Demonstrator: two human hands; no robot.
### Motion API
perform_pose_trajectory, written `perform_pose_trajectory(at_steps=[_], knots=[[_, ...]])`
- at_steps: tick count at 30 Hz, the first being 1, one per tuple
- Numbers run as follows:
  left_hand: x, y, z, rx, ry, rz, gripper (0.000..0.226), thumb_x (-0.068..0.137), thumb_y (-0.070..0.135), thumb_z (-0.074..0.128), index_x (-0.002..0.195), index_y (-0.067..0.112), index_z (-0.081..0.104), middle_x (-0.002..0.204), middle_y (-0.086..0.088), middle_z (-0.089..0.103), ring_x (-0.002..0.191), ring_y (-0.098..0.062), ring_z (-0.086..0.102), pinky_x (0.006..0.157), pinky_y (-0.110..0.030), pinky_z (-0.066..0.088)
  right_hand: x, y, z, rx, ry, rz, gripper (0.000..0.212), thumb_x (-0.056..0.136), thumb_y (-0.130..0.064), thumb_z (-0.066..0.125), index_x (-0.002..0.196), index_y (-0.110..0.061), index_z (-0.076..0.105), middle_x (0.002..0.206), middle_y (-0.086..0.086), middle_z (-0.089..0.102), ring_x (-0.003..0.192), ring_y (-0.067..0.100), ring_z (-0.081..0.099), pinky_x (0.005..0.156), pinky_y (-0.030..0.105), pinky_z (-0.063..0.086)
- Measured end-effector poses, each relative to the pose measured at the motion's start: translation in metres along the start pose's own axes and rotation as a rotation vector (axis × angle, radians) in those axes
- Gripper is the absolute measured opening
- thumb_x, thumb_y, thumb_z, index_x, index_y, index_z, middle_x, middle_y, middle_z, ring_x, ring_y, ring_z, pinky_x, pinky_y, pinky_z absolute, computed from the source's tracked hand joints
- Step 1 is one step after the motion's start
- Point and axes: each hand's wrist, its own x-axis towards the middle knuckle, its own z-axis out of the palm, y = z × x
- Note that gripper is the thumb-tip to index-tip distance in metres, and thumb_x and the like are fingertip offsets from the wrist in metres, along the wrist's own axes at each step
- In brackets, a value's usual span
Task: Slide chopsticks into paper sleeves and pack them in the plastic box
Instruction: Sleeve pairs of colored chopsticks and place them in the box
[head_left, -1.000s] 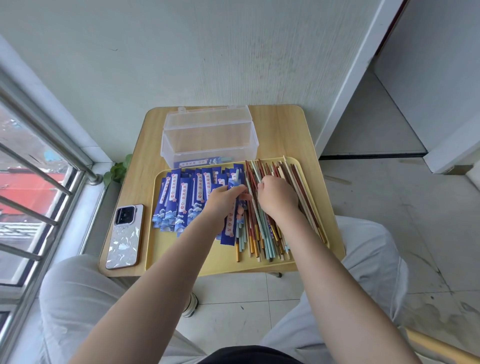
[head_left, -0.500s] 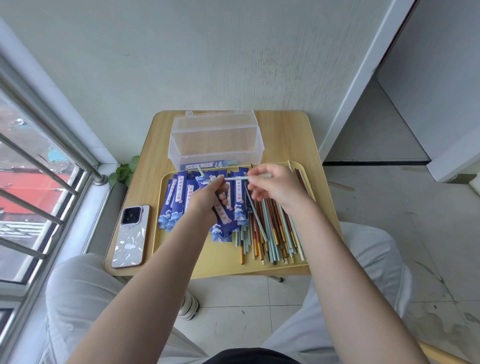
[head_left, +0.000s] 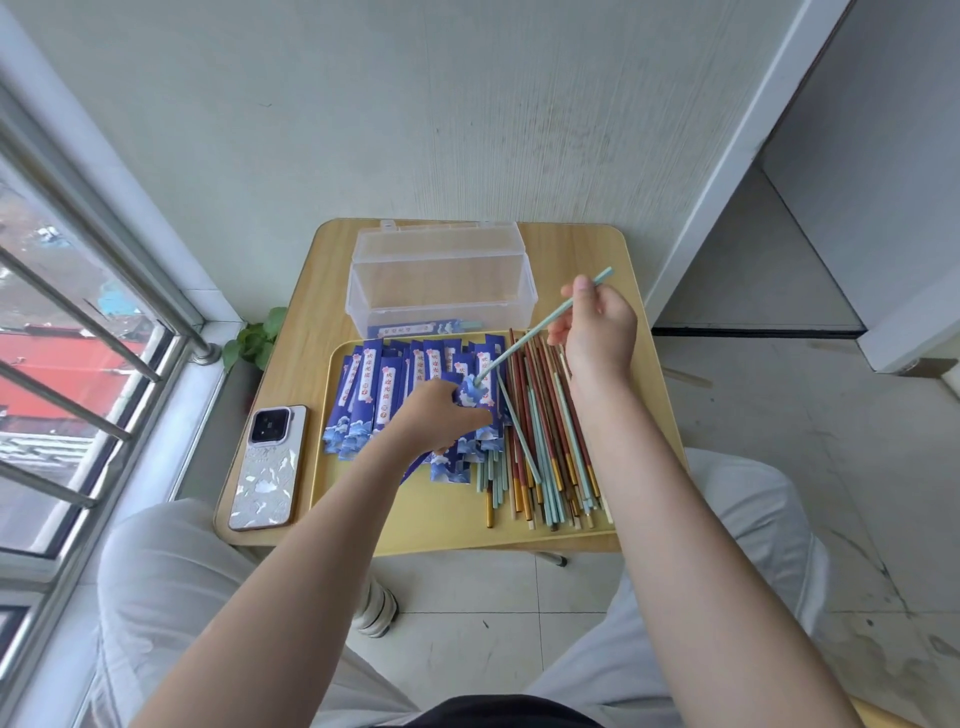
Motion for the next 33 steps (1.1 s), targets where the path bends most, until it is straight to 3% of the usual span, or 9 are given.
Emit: perform_pose_trajectory(at_steps=[5,8,11,16,20,27,30,31,33], knots=[[-0.001,0.003,0.003,-0.025,0.02,0.048,0.029,0.086,0.02,0.068,0.071,0.01,0.045,0.06,-0.006,0.045,0.049,-0.02,0.041,0.052,-0.029,0.037,-0.003,0.008,0.001,-0.096,-0.064,-0.014,0.025,0.105,-0.022,0.047,0.09,-0.009,0.062,0.056,0.001,0.057,0.04,0.007,0.052,0.049,0.025,0.048],[-0.001,0.006,0.003,-0.041,0.039,0.043,0.029,0.086,0.021,0.068,0.071,0.01,0.045,0.06,-0.006,0.046,0.05,-0.02,0.041,0.051,-0.029,0.036,-0.005,0.011,0.002,-0.105,-0.124,-0.052,0.004,0.1,-0.015,0.056,0.101,-0.013,0.059,0.066,0.001,0.062,0.046,0.008,0.055,0.052,0.03,0.05],[-0.001,0.011,0.002,-0.06,0.034,0.041,0.029,0.087,0.019,0.067,0.069,0.011,0.045,0.054,-0.002,0.045,0.043,-0.018,0.041,0.047,-0.025,0.036,-0.009,0.017,0.004,-0.159,-0.172,-0.105,0.026,0.094,-0.012,0.065,0.114,-0.02,0.051,0.075,-0.001,0.07,0.057,0.01,0.064,0.062,0.034,0.054],[0.0,0.019,0.003,-0.131,0.08,0.025,0.032,0.086,0.015,0.062,0.064,0.013,0.039,0.051,-0.001,0.039,0.042,-0.019,0.037,0.05,-0.027,0.036,-0.022,0.026,0.014,-0.286,-0.299,-0.131,0.008,0.091,-0.02,0.071,0.095,-0.017,0.065,0.084,-0.002,0.075,0.078,0.01,0.072,0.078,0.038,0.059],[0.001,0.024,-0.001,-0.11,0.136,-0.012,0.027,0.088,0.02,0.06,0.067,0.011,0.047,0.052,-0.002,0.05,0.039,-0.017,0.044,0.044,-0.022,0.037,-0.028,0.029,0.02,-0.322,-0.369,-0.128,0.025,0.094,-0.033,0.061,0.093,-0.012,0.075,0.081,0.001,0.074,0.078,0.022,0.072,0.074,0.051,0.06],[0.018,0.019,-0.02,0.131,0.222,0.059,0.04,0.084,0.038,0.07,0.068,0.015,0.041,0.06,0.003,0.043,0.055,-0.016,0.041,0.052,-0.028,0.033,-0.01,0.017,0.025,-0.137,-0.475,0.116,0.008,0.094,-0.001,0.065,0.102,-0.001,0.068,0.086,0.015,0.072,0.062,0.021,0.071,0.065,0.031,0.062],[0.026,0.023,-0.036,0.24,0.386,0.191,0.047,0.08,0.054,0.075,0.102,0.018,0.055,0.086,0.005,0.06,0.078,-0.019,0.059,0.06,-0.029,0.043,0.004,0.01,0.033,-0.005,-0.396,0.194,0.005,0.093,0.0,0.065,0.096,-0.004,0.066,0.084,0.016,0.071,0.062,0.022,0.071,0.064,0.03,0.062],[0.031,0.023,-0.041,0.253,0.437,0.236,0.063,0.078,0.057,0.076,0.122,0.02,0.052,0.106,0.002,0.063,0.095,-0.022,0.062,0.075,-0.033,0.049,0.011,0.009,0.035,0.042,-0.342,0.206,0.005,0.094,0.0,0.065,0.095,-0.005,0.065,0.083,0.015,0.071,0.063,0.022,0.072,0.065,0.03,0.062],[0.042,0.021,-0.054,0.241,0.54,0.287,0.08,0.08,0.055,0.075,0.143,0.019,0.041,0.139,-0.004,0.051,0.124,-0.025,0.051,0.105,-0.041,0.038,0.03,0.005,0.041,0.091,-0.179,0.2,0.007,0.095,-0.001,0.064,0.093,-0.007,0.065,0.084,0.014,0.073,0.067,0.023,0.074,0.067,0.032,0.062]])
